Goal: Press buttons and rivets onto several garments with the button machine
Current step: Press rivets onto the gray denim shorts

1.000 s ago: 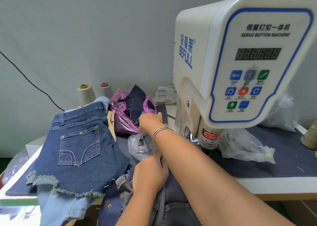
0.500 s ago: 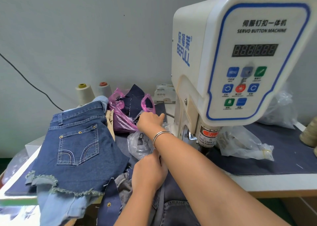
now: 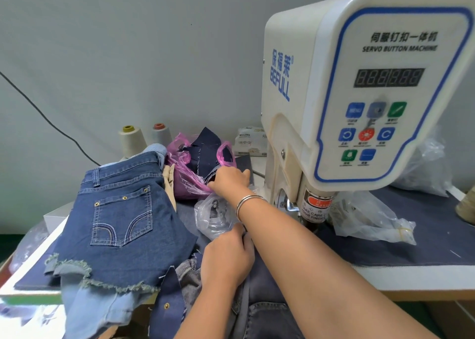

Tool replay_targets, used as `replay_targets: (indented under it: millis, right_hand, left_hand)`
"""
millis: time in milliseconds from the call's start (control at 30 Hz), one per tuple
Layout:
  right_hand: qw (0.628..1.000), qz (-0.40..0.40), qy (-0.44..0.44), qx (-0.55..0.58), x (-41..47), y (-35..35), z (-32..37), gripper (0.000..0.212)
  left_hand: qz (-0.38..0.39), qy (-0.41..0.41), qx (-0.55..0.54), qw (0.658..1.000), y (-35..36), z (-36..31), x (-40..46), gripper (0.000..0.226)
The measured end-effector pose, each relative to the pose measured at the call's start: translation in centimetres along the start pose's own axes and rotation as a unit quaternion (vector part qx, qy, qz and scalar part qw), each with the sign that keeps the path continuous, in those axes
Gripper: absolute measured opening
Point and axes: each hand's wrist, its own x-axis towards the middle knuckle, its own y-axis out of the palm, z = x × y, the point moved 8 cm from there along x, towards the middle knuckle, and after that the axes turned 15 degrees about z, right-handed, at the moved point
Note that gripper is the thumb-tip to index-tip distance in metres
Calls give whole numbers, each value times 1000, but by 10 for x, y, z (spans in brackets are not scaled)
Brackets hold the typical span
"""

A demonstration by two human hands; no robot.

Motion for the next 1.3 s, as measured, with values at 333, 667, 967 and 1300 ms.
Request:
replay_targets:
  millis: [333, 667, 967, 1300]
  right_hand:
    - [993, -46, -55, -94, -7, -8, 15, 6]
    - [814, -151, -98, 552, -23, -59, -1, 25]
    - [607, -98, -102, 782, -40, -50, 11, 11]
    - [643, 124, -286, 700, -185, -32, 20, 16]
  left_hand:
    - [-9, 6, 3, 1000, 0, 0, 1, 20]
    - [-13, 11, -4, 1000, 1, 0, 2, 21]
    - [8, -8, -11, 1000, -1, 1, -1, 18]
    - [19, -79, -45, 996, -3, 7, -6, 20]
